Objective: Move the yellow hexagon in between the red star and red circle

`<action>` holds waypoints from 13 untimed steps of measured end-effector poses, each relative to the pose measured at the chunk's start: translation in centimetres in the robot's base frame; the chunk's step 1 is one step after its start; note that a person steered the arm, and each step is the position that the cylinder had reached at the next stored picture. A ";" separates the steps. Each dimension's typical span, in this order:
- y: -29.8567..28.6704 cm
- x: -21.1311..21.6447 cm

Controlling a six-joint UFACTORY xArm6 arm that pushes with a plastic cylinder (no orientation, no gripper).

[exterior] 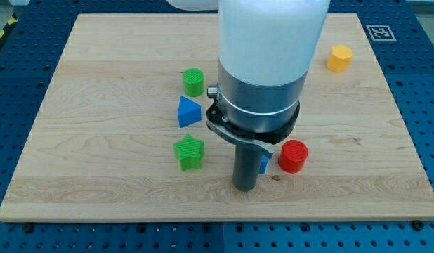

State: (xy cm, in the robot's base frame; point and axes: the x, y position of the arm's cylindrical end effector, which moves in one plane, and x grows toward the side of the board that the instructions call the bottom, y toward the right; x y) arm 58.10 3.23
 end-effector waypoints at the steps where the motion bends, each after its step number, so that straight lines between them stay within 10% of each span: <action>1: 0.0 0.0; 7: 13.0 1.1; 12: 22.0 -27.3; 13: 22.0 -27.4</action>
State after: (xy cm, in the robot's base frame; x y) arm 30.70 25.22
